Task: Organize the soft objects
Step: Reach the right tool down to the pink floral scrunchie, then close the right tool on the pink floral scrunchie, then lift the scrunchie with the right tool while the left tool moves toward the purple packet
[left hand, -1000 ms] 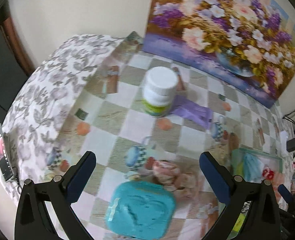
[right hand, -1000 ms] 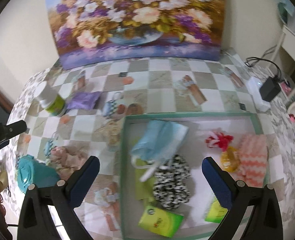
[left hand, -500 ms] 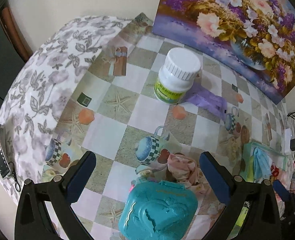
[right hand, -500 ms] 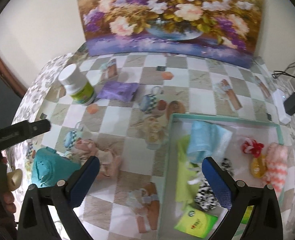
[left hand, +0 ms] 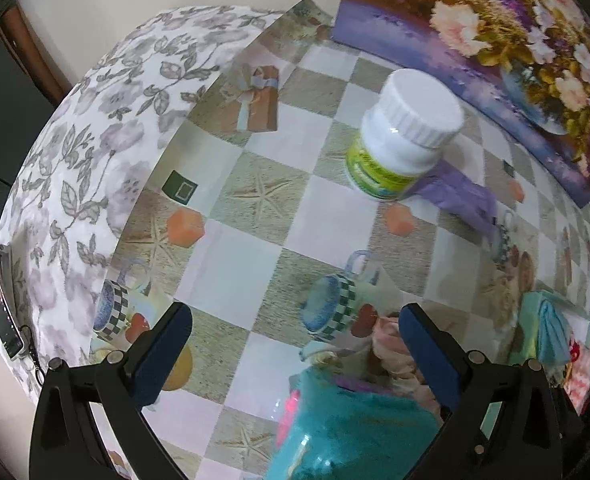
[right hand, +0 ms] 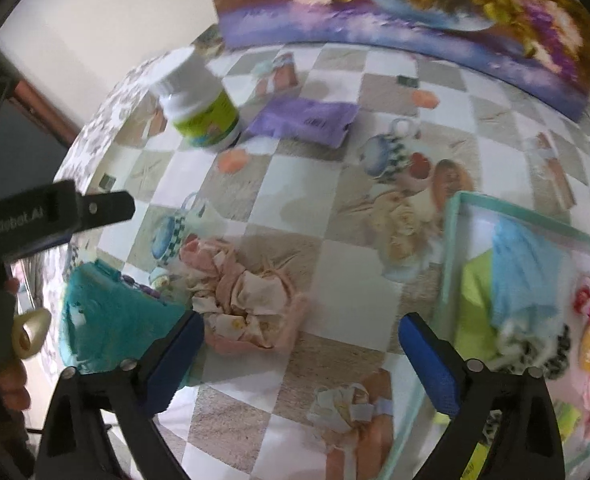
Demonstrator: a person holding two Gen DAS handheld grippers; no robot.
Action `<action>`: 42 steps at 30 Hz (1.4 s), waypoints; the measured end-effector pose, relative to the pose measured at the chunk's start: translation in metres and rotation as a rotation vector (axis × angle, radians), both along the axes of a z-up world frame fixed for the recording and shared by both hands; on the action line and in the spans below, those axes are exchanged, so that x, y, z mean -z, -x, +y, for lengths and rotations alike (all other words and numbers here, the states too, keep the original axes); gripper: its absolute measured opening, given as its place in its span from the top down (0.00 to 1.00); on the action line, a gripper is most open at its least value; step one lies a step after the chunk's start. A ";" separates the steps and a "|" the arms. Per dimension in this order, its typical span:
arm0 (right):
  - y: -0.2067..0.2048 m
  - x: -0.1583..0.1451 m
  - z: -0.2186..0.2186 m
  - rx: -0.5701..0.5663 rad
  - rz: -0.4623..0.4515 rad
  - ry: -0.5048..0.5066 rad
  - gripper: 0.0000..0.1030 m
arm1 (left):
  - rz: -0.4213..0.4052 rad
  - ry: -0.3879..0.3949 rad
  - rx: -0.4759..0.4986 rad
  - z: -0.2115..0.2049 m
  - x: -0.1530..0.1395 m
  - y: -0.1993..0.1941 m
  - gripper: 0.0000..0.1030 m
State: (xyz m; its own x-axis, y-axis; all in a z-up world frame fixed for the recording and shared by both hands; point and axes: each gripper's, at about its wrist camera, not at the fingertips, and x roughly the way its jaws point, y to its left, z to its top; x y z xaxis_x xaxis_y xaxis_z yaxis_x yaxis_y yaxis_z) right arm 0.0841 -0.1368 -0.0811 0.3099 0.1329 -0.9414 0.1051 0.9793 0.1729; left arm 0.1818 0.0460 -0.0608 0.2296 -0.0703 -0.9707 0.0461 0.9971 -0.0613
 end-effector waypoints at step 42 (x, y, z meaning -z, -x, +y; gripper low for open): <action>-0.011 0.014 -0.017 -0.012 -0.033 0.074 0.88 | -0.020 -0.012 0.039 -0.010 -0.003 -0.010 0.00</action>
